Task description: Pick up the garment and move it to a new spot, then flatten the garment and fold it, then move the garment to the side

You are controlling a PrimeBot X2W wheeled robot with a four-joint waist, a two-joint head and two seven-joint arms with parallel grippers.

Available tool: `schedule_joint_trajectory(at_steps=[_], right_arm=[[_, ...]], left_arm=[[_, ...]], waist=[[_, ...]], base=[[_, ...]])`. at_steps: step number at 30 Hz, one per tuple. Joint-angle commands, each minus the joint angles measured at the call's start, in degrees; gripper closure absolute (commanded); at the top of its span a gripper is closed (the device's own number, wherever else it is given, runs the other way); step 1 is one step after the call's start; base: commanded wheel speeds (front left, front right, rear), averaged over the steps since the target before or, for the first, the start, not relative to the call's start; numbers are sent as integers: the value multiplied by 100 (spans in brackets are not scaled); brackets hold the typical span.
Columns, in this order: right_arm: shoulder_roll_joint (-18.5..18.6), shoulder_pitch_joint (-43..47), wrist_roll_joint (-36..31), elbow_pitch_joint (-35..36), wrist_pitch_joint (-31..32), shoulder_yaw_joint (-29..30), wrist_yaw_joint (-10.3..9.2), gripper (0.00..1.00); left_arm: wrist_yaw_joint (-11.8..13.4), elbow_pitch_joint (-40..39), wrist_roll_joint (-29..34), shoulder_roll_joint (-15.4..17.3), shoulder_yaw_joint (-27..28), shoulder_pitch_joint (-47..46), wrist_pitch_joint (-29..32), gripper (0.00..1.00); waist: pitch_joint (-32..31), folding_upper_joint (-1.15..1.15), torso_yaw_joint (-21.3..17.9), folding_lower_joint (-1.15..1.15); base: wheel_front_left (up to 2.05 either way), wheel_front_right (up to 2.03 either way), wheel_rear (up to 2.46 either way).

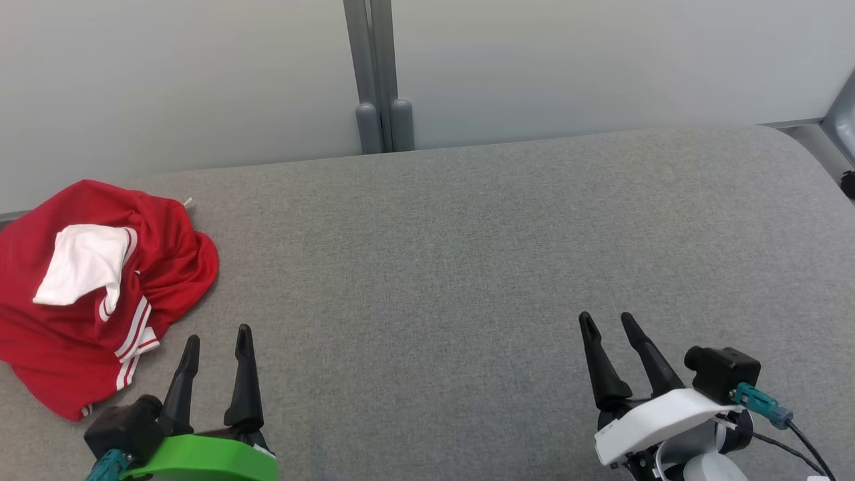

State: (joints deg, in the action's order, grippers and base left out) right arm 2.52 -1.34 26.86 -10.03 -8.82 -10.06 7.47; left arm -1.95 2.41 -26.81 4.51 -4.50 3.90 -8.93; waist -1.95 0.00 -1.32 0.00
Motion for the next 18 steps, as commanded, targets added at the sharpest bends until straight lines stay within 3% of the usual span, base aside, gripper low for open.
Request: schedule_joint_trajectory(at_steps=[1, 18], right_arm=[[28, 0, -178, 43, -69, -42, 3, 0], [36, 80, -978, 82, -299, 51, 2, 0]], left_arm=[[-15, -54, 201, 55, -18, 33, -61, 0], [-8, 162, 1112, -8, 40, 162, -286, 0]], waist=[[0, 0, 0, 0], [-84, 0, -52, 0]], base=[[0, 0, 0], [0, 0, 0]])
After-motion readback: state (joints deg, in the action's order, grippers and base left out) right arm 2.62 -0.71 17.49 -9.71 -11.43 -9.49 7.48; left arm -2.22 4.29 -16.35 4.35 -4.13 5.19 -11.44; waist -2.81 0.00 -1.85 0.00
